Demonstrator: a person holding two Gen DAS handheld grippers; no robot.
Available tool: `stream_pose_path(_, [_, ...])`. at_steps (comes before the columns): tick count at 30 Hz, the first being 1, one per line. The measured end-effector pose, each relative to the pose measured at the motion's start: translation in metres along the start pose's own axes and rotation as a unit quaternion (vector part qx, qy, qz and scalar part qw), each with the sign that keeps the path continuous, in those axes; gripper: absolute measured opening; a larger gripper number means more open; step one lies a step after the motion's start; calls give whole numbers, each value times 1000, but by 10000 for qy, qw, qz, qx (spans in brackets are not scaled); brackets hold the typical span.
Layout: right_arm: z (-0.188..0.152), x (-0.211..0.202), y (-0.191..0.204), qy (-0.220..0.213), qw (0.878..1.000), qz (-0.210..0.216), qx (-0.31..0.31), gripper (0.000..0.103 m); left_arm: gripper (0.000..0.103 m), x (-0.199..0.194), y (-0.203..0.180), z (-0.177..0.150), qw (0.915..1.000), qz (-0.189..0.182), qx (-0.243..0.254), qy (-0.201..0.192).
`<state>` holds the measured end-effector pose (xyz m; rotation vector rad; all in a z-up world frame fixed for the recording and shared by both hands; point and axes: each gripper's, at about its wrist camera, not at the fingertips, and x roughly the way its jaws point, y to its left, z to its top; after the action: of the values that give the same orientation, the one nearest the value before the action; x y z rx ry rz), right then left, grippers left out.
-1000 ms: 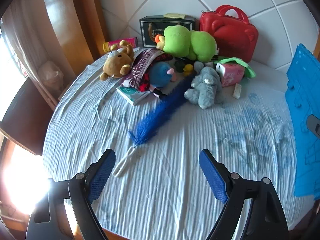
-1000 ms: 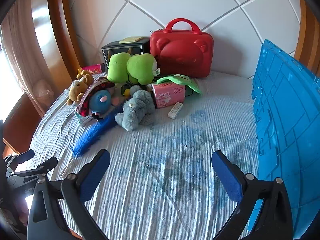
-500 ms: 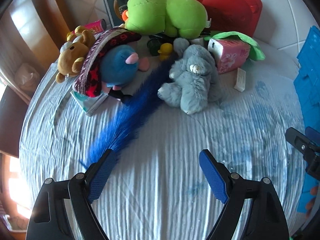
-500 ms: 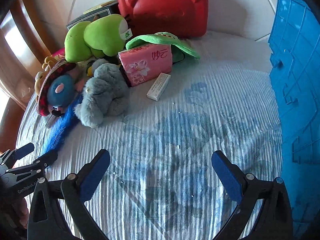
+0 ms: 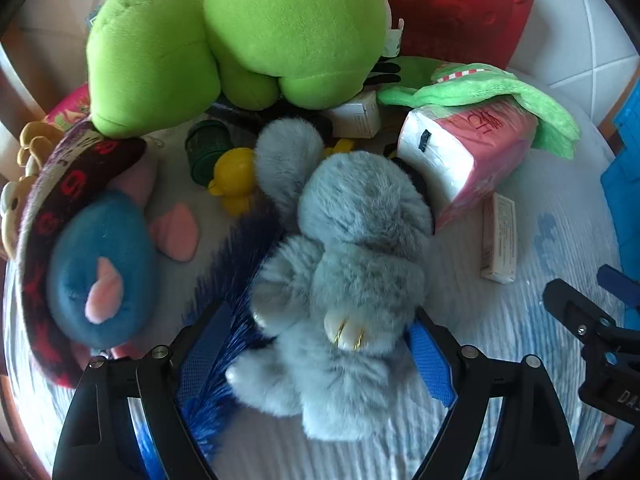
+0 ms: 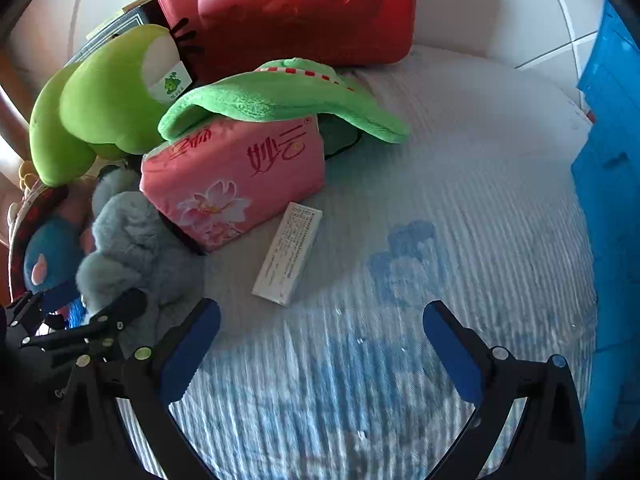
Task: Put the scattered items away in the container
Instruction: 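Grasp the grey plush bunny with left gripper while right gripper grasps the white medicine box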
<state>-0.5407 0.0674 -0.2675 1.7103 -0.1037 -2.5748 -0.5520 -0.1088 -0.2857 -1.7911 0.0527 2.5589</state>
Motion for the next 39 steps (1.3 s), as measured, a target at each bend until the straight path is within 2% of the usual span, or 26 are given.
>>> stream_pose_path(3, [10,22,6,82,9999,59,-13,103,90,22,-4,5,9998,72,103,172])
stream_pose_path(4, [13,29,8,110,9999,79,-17,103,98,27,-4,6,9998,86,96,163])
stream_pose_path(5, [15,36,10,141,9999,85,-27,99,103,29,-3,5,9998,96,73,129])
stream_pose_path(6, [16,40,11,159,9998,55,-54,94,103,32,-3,5,9999,106,51,95])
stream_pose_path(7, [16,42,12,158,9998,5,-91,80,103,34,0,6,9999,68,-22,103])
stream_pose_path(10, [18,44,15,150,9997,-86,-193,71,103,35,4,7,9998,-26,-154,118])
stream_pose_path(13, [20,41,15,137,9997,-66,-216,68,103,33,1,8,9999,37,-126,44])
stream_pose_path(15, [21,37,15,113,9996,-102,-221,59,103,31,-2,8,9999,126,-76,5])
stream_pose_path(17, [22,33,15,93,9998,-16,-184,42,103,28,-5,9,9998,221,28,-3])
stream_pose_path(23, [29,24,18,58,9998,91,-190,41,80,7,-11,9,9993,323,75,-166])
stream_pose_path(25, [30,26,21,97,9997,95,-226,41,80,6,-12,12,9992,343,67,-183])
stream_pose_path(28, [32,25,26,99,9994,36,-335,41,80,8,-17,17,9979,558,314,-124])
stream_pose_path(31, [34,22,26,111,9994,73,-326,38,80,-14,-17,21,9962,658,413,-390])
stream_pose_path(34, [33,17,25,151,9994,94,-296,32,81,-34,-20,22,9972,276,438,-544])
stream_pose_path(37, [31,14,26,201,9992,136,-330,31,79,-24,-24,23,9985,90,416,-347])
stream_pose_path(39, [32,12,27,218,9990,158,-358,29,65,-10,-21,26,9992,83,297,-248])
